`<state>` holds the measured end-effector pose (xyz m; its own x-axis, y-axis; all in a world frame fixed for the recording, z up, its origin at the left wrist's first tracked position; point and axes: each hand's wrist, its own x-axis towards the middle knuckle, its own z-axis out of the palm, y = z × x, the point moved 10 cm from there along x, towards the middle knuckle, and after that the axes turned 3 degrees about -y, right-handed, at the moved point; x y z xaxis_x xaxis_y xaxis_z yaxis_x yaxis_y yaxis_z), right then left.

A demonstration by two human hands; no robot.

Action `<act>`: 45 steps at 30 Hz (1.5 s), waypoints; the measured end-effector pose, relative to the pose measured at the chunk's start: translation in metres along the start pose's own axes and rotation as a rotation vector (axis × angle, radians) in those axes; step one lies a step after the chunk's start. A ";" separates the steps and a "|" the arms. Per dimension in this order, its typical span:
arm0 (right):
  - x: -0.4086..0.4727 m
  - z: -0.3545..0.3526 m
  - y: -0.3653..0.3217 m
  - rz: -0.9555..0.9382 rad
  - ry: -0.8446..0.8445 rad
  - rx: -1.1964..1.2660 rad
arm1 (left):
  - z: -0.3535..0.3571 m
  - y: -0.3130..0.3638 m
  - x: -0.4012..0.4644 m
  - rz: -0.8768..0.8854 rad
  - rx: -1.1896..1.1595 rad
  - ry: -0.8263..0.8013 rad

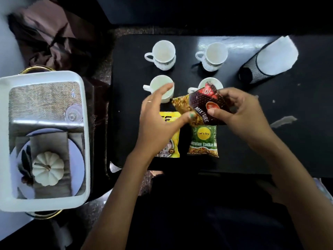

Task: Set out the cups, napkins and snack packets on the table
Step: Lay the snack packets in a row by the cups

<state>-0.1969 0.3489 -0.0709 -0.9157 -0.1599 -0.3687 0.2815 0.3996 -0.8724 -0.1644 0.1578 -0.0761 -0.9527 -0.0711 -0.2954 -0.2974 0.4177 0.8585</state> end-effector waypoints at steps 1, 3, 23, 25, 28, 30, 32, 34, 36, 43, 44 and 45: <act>0.000 -0.001 -0.002 -0.013 -0.033 -0.057 | 0.010 0.011 0.003 0.057 0.080 -0.054; 0.000 0.002 -0.005 -0.029 -0.113 -0.115 | 0.032 0.023 0.009 0.106 0.169 -0.179; -0.061 -0.040 0.114 0.339 0.347 0.556 | 0.137 -0.025 -0.029 -0.436 -0.561 -0.074; -0.071 -0.051 0.135 0.387 0.428 0.537 | 0.162 -0.023 -0.041 -0.433 -0.545 -0.164; -0.081 -0.063 0.157 0.408 0.482 0.481 | 0.198 -0.026 -0.060 -0.486 -0.486 -0.289; -0.083 -0.068 0.169 0.423 0.486 0.432 | 0.212 -0.031 -0.068 -0.526 -0.399 -0.350; -0.082 -0.066 0.180 0.458 0.429 0.368 | 0.223 -0.030 -0.072 -0.517 -0.311 -0.394; -0.080 -0.061 0.187 0.480 0.374 0.306 | 0.231 -0.027 -0.075 -0.468 -0.198 -0.433; -0.078 -0.063 0.184 0.459 0.383 0.146 | 0.233 -0.022 -0.073 -0.343 -0.019 -0.446; -0.064 -0.039 0.153 0.207 0.244 -0.770 | 0.246 -0.021 -0.058 0.168 0.804 -0.469; -0.063 -0.032 0.159 0.211 0.200 -0.789 | 0.245 -0.025 -0.056 0.157 0.823 -0.472; -0.062 -0.028 0.163 0.209 0.182 -0.799 | 0.244 -0.028 -0.055 0.156 0.833 -0.465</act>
<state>-0.1022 0.4490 -0.1815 -0.9184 0.1090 -0.3804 0.2258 0.9338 -0.2775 -0.0880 0.3710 -0.1864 -0.8048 0.3301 -0.4933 0.1404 0.9134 0.3821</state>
